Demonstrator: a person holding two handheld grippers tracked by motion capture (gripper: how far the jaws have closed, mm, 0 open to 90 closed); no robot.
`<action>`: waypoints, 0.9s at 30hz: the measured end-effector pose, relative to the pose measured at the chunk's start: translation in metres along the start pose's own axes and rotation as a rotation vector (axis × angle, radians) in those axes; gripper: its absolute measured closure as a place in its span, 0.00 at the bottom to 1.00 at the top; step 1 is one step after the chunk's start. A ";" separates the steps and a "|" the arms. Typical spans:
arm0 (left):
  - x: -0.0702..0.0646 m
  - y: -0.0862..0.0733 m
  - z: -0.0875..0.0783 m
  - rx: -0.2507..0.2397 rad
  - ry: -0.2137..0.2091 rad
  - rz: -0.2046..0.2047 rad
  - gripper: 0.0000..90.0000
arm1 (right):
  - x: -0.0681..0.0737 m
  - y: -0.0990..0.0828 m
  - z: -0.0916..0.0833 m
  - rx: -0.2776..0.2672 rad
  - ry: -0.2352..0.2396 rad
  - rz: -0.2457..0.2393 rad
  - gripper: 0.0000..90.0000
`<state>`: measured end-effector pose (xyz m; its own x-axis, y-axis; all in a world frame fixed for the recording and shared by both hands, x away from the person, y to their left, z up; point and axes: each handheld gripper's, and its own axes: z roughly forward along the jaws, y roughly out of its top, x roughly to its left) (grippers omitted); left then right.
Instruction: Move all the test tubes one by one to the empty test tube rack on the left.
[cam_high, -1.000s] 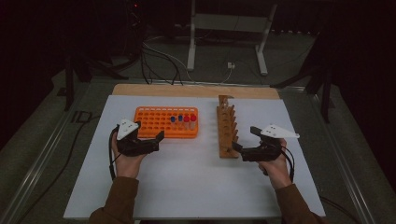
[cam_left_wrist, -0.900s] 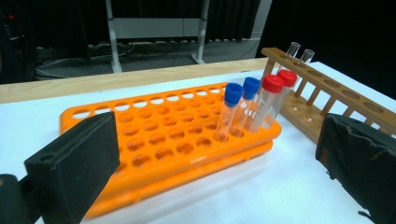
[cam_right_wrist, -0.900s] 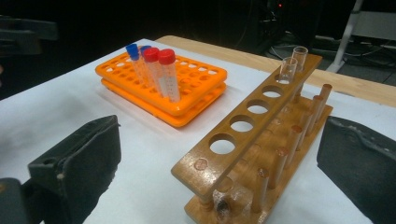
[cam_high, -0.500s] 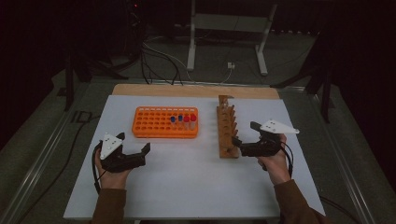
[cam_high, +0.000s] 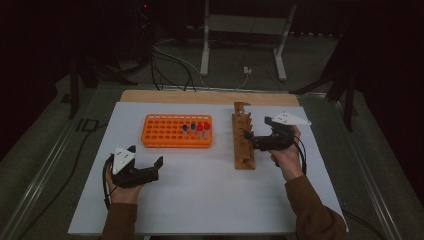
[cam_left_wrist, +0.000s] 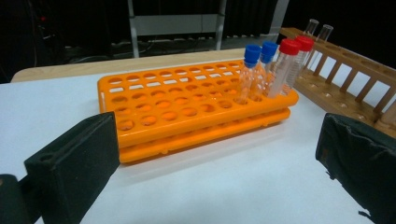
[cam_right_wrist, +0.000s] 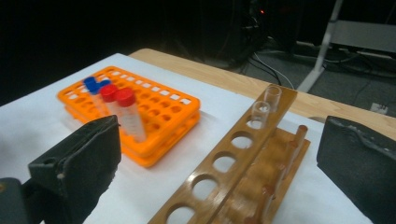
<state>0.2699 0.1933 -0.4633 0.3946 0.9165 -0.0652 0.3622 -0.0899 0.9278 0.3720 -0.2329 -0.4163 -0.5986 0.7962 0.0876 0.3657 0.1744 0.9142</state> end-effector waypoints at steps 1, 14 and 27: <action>-0.001 0.000 0.001 -0.001 -0.002 0.002 0.00 | -0.002 0.001 0.003 0.001 -0.006 0.001 0.00; -0.003 -0.001 0.002 -0.004 -0.002 0.005 0.00 | -0.009 0.014 0.033 0.028 -0.041 0.016 0.00; -0.005 -0.001 0.001 -0.008 -0.003 -0.001 0.00 | -0.016 0.015 0.069 0.088 -0.072 0.023 0.15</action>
<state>0.2689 0.1887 -0.4645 0.3966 0.9155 -0.0674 0.3562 -0.0858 0.9305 0.4362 -0.2030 -0.4318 -0.5376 0.8397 0.0764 0.4418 0.2033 0.8738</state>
